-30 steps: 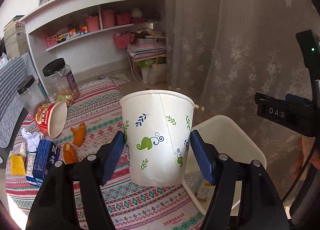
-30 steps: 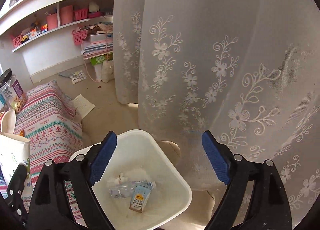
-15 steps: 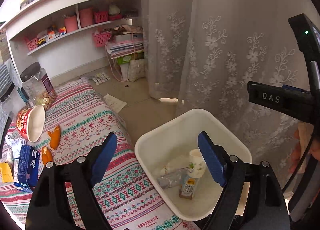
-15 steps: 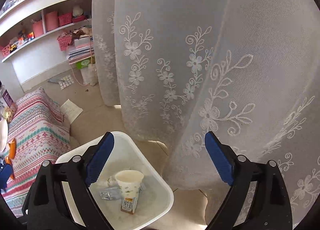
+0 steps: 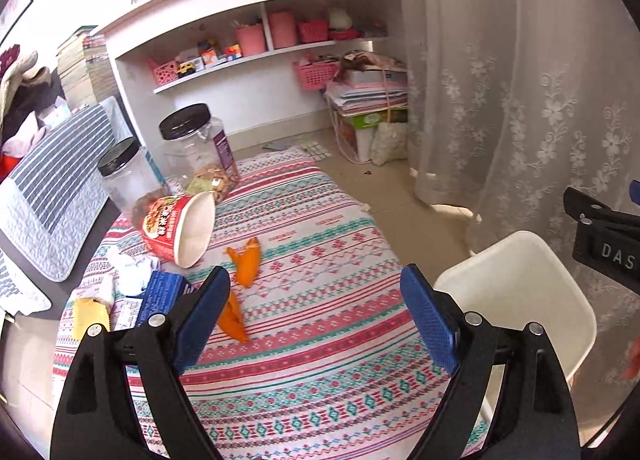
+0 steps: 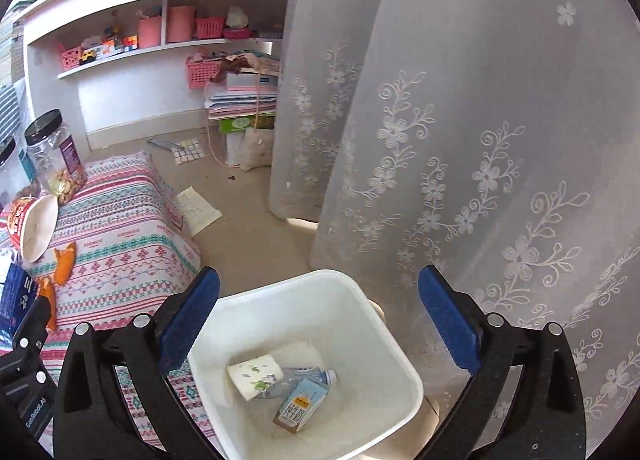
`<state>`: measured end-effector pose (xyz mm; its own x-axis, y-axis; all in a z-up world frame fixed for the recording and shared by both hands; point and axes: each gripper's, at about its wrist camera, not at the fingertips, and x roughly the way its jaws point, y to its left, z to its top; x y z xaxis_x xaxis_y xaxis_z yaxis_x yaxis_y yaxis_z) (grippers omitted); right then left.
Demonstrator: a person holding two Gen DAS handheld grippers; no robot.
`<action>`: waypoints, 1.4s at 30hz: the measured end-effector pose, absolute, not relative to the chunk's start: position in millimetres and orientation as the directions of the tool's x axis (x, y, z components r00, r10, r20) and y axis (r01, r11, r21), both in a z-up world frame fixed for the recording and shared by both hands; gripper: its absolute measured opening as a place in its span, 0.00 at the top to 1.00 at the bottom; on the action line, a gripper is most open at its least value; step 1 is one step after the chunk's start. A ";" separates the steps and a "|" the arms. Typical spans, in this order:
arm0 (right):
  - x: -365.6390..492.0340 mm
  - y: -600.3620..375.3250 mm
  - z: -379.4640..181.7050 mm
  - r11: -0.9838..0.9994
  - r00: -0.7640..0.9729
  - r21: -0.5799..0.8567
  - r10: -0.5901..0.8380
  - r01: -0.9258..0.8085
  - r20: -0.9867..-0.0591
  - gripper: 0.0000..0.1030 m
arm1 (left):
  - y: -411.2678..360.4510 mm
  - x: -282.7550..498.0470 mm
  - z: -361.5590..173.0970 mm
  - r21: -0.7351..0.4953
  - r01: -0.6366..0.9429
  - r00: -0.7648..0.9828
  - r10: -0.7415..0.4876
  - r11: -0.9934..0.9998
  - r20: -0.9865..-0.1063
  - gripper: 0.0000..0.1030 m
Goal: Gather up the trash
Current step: 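Return to the table and grasp the blue box with the left tool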
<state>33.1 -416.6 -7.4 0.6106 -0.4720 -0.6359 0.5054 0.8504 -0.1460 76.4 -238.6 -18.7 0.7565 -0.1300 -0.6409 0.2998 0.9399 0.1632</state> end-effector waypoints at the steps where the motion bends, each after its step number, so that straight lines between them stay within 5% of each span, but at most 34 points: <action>1: 36.5 -409.4 -7.5 0.857 0.616 -0.147 -0.464 0.493 -0.637 0.07 | -231.1 79.3 -18.4 0.167 0.282 0.760 -0.114 0.945 -0.640 0.18; 24: 97.7 -300.0 -34.1 0.941 0.633 -0.164 -0.322 0.296 -0.704 0.07 | -94.6 166.0 -74.6 0.255 0.046 0.654 0.164 0.966 -0.738 0.18; 38: 118.1 -281.2 -46.8 0.957 0.611 -0.145 -0.272 0.250 -0.743 0.07 | -72.6 198.8 -128.5 0.218 0.070 0.498 0.155 0.973 -0.853 0.18; 42: 123.7 -280.1 -49.6 0.964 0.611 -0.119 -0.244 0.239 -0.753 0.07 | -69.8 199.1 -128.3 0.161 0.097 0.484 0.095 0.982 -0.870 0.39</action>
